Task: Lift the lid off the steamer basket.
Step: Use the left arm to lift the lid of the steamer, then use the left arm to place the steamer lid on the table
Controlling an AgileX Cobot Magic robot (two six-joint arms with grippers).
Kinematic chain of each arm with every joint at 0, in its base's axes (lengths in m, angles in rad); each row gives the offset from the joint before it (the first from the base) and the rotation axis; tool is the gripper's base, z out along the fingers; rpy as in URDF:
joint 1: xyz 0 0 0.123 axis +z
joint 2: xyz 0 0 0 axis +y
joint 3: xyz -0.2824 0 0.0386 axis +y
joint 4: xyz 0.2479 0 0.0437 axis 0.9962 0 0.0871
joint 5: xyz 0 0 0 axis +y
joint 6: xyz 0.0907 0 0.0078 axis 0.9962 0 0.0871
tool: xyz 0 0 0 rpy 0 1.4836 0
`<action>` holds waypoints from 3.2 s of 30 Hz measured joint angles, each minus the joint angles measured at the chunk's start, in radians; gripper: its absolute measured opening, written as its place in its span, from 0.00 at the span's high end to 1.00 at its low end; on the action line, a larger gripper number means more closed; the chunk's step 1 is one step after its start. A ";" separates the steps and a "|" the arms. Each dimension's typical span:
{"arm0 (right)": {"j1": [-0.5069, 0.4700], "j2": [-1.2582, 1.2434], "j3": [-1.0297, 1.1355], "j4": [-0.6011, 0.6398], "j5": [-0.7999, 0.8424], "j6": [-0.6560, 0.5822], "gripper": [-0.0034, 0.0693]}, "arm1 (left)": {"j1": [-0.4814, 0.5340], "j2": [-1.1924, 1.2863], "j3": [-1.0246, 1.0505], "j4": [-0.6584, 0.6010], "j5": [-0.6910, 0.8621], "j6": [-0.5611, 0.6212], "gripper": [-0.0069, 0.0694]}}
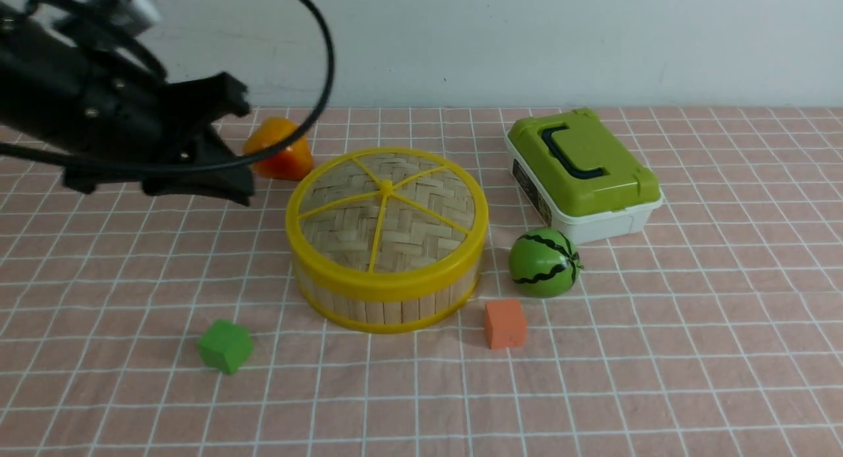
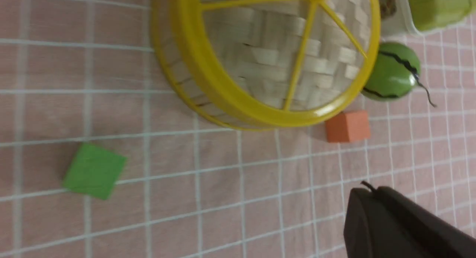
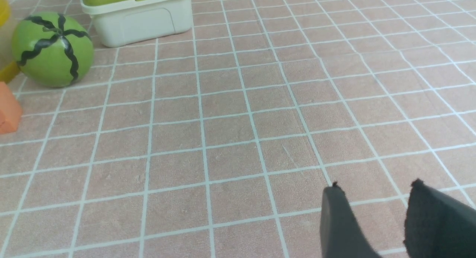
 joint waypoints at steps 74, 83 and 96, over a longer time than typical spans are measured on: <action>0.000 0.000 0.000 0.000 0.000 0.000 0.62 | -0.285 0.301 -0.930 0.863 0.172 -0.119 0.77; 0.000 0.000 0.000 0.000 0.000 0.000 0.62 | -0.056 0.265 -0.773 0.828 0.228 -0.147 0.77; 0.000 0.000 0.000 0.000 0.000 0.000 0.62 | 0.166 0.381 -0.188 0.692 -0.264 -0.246 0.77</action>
